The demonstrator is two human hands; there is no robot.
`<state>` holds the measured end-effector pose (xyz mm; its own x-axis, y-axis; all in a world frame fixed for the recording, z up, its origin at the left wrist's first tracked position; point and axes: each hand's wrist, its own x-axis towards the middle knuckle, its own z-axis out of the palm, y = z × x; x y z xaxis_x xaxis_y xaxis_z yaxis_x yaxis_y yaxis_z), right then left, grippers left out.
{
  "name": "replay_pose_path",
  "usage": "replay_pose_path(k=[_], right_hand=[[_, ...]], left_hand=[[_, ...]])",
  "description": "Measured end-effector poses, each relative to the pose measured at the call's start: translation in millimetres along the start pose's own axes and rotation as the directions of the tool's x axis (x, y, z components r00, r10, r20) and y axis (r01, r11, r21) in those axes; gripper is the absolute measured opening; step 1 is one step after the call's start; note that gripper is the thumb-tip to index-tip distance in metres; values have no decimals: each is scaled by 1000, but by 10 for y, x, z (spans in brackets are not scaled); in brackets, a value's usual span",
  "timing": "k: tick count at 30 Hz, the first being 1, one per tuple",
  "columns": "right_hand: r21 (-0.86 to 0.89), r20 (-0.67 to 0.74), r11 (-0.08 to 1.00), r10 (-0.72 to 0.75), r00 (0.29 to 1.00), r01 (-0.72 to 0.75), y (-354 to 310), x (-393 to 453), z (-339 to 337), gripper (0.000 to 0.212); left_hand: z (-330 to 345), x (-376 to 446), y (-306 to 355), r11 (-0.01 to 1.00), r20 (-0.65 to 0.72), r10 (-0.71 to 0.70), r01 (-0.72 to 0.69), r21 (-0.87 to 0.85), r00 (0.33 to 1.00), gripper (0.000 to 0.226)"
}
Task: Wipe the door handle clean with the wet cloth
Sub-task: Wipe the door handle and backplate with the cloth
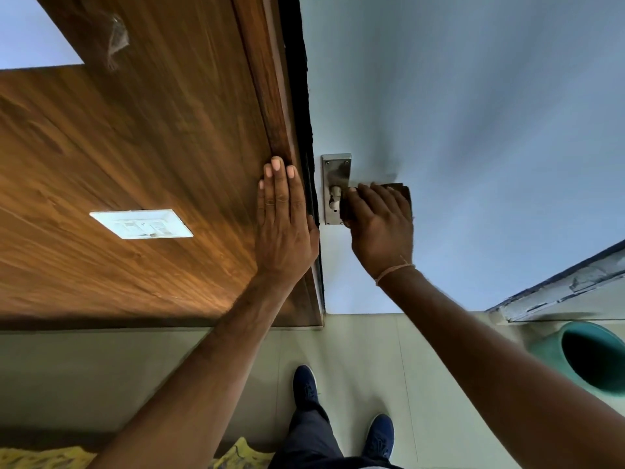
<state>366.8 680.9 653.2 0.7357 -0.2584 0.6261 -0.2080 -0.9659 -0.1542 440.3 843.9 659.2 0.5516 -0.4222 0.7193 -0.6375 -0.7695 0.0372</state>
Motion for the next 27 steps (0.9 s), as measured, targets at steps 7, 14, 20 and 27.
replay_pose_path(k=[7, 14, 20, 27], right_hand=[[16, 65, 999, 39, 997, -40, 221, 70, -135, 46], [6, 105, 1000, -4, 995, 3, 89, 117, -128, 43], [10, 72, 999, 32, 997, -33, 146, 38, -94, 39], [23, 50, 999, 46, 998, -47, 207, 3, -91, 39]], left_hand=[[-8, 1, 26, 999, -7, -16, 17, 31, 1000, 85], [-52, -2, 62, 999, 29, -34, 34, 22, 999, 92], [-51, 23, 10, 994, 48, -87, 83, 68, 995, 103], [9, 179, -43, 972, -22, -148, 149, 180, 989, 107]])
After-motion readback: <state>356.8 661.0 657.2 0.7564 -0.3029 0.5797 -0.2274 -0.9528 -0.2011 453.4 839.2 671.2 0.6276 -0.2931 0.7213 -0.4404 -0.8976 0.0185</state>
